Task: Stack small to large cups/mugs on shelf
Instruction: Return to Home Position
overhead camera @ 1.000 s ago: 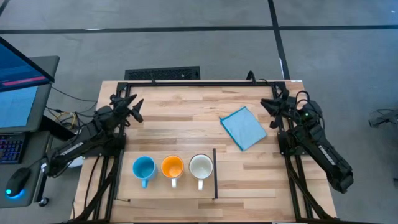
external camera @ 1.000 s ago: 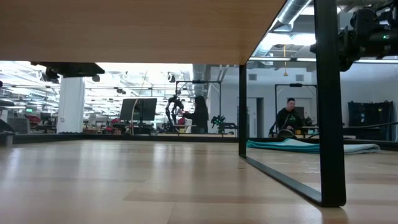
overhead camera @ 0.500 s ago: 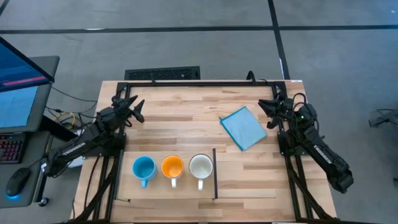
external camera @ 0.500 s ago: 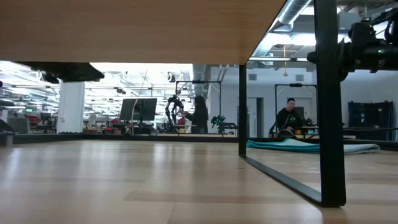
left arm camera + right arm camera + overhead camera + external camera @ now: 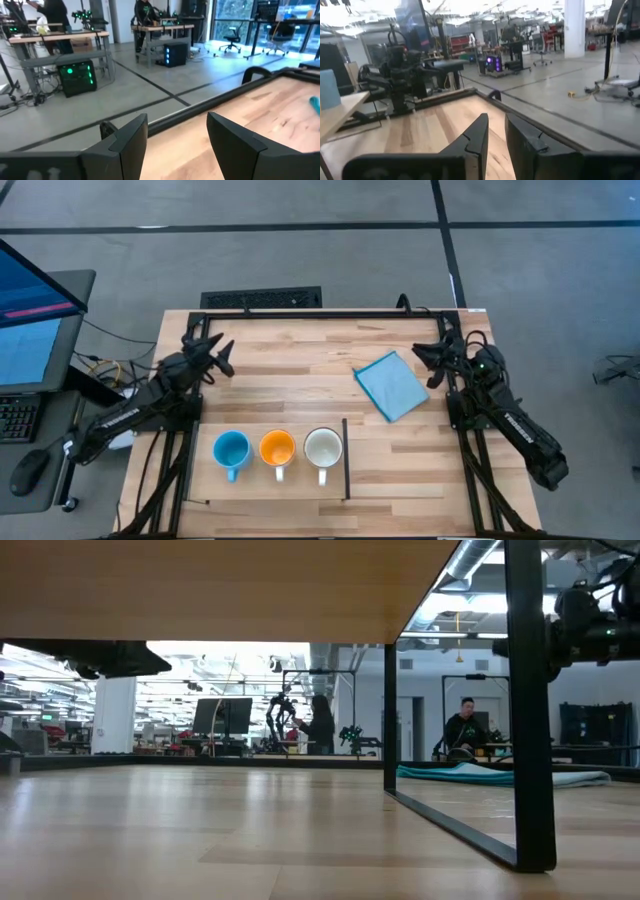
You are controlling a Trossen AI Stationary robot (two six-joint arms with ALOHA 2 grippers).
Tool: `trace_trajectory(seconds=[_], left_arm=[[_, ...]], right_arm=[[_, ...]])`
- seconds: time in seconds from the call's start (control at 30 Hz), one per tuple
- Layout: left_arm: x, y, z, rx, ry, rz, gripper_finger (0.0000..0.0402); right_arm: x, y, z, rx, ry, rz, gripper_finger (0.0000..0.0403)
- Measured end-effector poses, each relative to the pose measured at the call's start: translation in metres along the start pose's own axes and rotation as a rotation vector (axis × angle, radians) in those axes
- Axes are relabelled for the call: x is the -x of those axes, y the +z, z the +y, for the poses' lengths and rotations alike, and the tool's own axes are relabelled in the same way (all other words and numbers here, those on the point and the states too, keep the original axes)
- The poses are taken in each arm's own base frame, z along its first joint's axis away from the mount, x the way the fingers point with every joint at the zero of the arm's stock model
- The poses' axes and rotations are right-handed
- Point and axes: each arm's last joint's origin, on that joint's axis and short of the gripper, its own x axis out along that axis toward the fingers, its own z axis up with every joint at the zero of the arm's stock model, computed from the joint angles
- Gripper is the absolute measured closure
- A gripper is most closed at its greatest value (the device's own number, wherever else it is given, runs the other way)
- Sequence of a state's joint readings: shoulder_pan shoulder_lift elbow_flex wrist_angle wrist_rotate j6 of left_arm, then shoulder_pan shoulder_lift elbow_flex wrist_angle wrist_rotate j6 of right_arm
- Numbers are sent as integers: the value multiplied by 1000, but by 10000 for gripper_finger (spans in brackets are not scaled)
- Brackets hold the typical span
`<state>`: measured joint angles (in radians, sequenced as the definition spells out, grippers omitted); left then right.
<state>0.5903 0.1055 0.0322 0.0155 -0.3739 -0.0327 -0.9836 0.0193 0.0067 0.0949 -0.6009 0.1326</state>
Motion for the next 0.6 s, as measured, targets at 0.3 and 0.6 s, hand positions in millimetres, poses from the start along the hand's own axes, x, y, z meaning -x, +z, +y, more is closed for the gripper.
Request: trace_trajectory(seconds=[0.3, 0.6], left_arm=[[-5, -7, -2, -3, 3, 79, 204], [-8, -12, -3, -46, 1, 131, 204]], right_arm=[[0, -2, -5, -6, -173, 4, 317], [-3, -8, -10, -43, -218, 70, 317]])
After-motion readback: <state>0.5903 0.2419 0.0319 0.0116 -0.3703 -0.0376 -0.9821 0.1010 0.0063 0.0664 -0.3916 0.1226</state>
